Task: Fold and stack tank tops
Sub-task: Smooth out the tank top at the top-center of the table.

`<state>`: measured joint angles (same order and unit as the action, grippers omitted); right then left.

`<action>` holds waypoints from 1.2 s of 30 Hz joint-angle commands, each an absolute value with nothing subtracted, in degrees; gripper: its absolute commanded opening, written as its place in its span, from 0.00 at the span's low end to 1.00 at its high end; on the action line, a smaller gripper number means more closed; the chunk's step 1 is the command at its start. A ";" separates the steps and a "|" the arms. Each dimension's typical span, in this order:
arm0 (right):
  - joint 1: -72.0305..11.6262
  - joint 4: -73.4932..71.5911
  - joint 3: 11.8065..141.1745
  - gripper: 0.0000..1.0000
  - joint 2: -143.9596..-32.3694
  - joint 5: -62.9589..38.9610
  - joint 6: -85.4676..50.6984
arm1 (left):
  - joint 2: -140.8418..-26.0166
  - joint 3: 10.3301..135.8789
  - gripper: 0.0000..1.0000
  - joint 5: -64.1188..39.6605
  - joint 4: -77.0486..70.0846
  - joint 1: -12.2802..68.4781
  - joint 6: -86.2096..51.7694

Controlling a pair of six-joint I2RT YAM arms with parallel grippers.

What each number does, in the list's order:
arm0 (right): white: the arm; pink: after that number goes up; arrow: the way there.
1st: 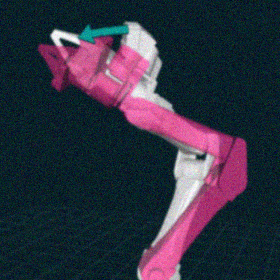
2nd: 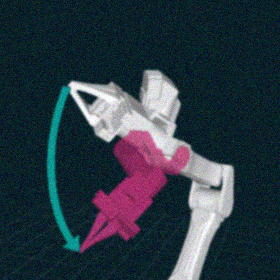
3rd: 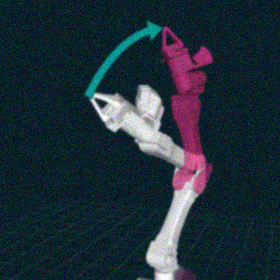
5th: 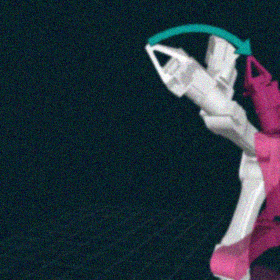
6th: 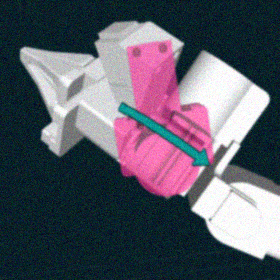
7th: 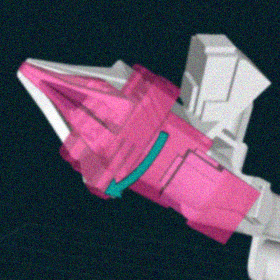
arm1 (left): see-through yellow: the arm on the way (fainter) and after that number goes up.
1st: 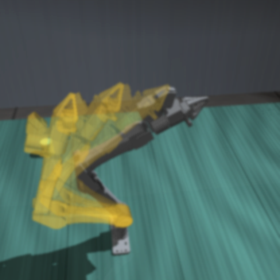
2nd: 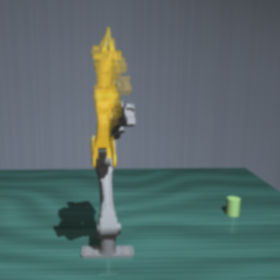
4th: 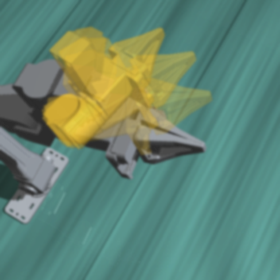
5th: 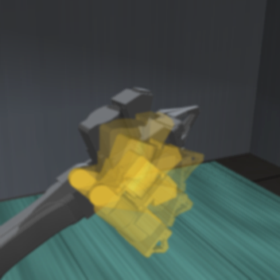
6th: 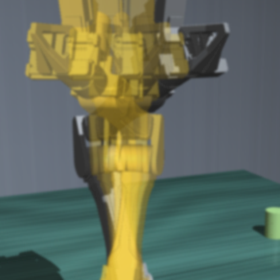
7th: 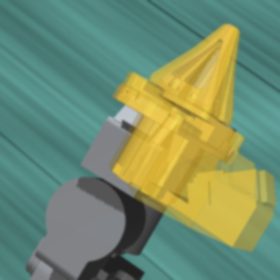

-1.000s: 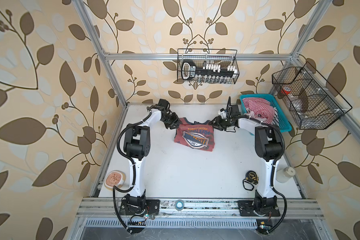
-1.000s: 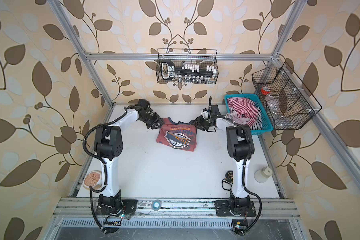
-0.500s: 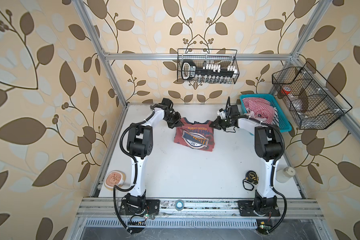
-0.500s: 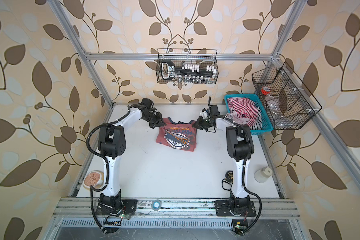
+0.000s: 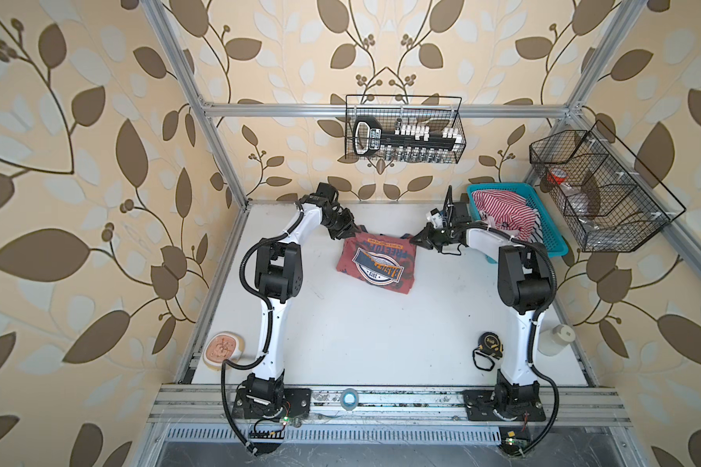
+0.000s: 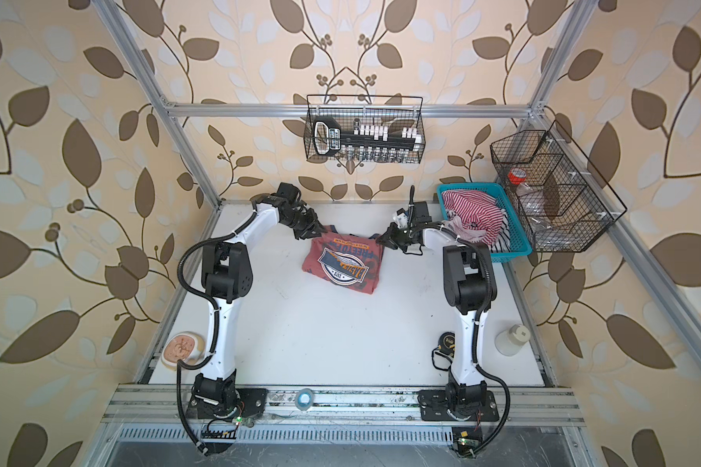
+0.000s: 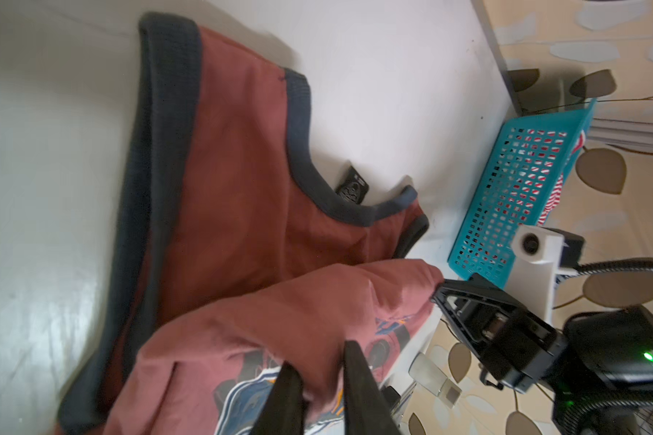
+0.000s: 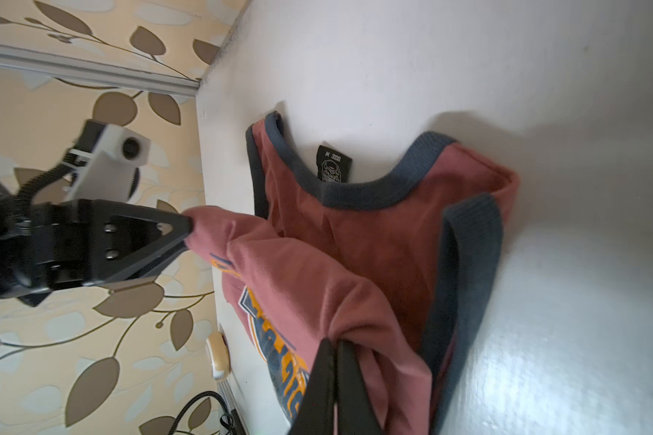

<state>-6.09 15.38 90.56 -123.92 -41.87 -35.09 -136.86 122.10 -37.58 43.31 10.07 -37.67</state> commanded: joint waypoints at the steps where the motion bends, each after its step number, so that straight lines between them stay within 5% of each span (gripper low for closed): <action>1: -5.38 13.66 93.63 0.00 -126.78 -42.88 -37.60 | -138.92 125.60 0.31 -39.59 39.73 8.20 -40.96; 3: -5.02 13.00 94.37 0.00 -128.23 -42.75 -38.73 | -140.22 126.66 0.42 -40.24 36.19 7.12 -44.01; 9: -4.06 12.04 93.39 0.19 -128.11 -41.68 -39.86 | -141.10 129.82 0.47 -40.91 31.17 6.06 -48.66; 13: -4.03 12.62 89.82 0.34 -122.70 -36.94 -37.73 | -135.88 125.75 0.47 -39.00 30.76 6.15 -47.39; 17: -4.98 13.62 86.30 0.37 -116.63 -33.12 -34.70 | -128.02 118.49 0.37 -36.30 31.81 7.30 -43.68; 24: -9.88 15.91 86.43 0.21 -116.36 -35.85 -31.66 | -126.22 114.61 0.00 -36.12 40.03 15.33 -36.77; 27: -11.07 15.82 87.83 0.01 -118.99 -37.79 -31.76 | -128.71 115.15 0.00 -36.54 42.13 16.91 -35.43; 36: -10.93 11.49 90.48 0.00 -126.67 -40.57 -35.06 | -137.59 122.38 0.00 -36.48 43.07 16.29 -34.45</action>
